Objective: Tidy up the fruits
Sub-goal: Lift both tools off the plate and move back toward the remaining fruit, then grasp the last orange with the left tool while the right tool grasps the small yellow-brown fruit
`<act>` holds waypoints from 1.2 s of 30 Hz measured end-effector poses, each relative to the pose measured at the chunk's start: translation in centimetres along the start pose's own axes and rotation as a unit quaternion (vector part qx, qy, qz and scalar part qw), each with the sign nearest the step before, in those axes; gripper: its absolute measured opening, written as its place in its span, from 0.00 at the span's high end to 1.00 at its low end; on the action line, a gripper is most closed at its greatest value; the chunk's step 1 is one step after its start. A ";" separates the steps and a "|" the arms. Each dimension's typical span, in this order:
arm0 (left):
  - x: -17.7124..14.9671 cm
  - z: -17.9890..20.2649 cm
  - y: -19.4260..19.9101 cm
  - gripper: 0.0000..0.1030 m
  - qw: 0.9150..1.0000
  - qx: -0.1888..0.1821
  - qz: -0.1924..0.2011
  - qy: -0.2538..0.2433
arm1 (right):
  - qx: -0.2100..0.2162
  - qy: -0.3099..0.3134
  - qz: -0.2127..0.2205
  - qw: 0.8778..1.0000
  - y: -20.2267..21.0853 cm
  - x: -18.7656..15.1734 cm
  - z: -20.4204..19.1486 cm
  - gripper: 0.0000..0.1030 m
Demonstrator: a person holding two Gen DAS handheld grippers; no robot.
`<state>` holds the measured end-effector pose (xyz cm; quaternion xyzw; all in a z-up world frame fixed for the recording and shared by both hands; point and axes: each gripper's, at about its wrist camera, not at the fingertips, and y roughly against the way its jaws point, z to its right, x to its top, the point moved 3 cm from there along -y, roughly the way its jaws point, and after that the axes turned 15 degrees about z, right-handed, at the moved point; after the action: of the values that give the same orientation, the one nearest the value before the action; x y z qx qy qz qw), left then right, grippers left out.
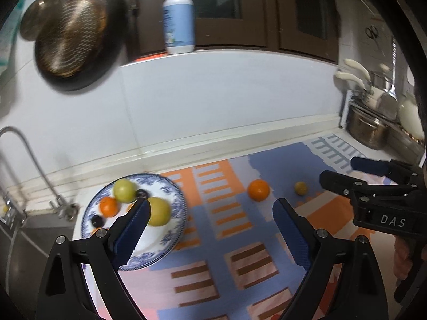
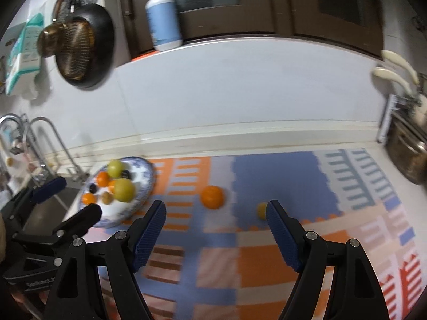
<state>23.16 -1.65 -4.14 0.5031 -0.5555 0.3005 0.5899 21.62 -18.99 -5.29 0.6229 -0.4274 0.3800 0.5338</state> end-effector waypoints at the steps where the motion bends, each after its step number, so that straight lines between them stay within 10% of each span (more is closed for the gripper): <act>1: 0.0 0.4 -0.3 0.09 1.000 -0.005 0.001 -0.005 | -0.011 0.007 0.004 1.000 0.2 -0.1 0.5 0.24; 20: -2.4 5.4 -10.2 0.11 0.991 -0.100 -0.039 -0.083 | -0.049 0.023 -0.041 0.998 -4.2 -3.0 5.6 0.26; 36: -4.9 7.3 -15.8 0.36 0.980 -0.136 -0.102 -0.100 | -0.016 0.005 -0.105 0.994 -9.7 -5.2 6.9 0.48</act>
<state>34.04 -12.37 -13.88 0.4996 -0.5933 0.1082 0.6218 29.05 -24.49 -14.41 0.6538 -0.3630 0.3185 0.5825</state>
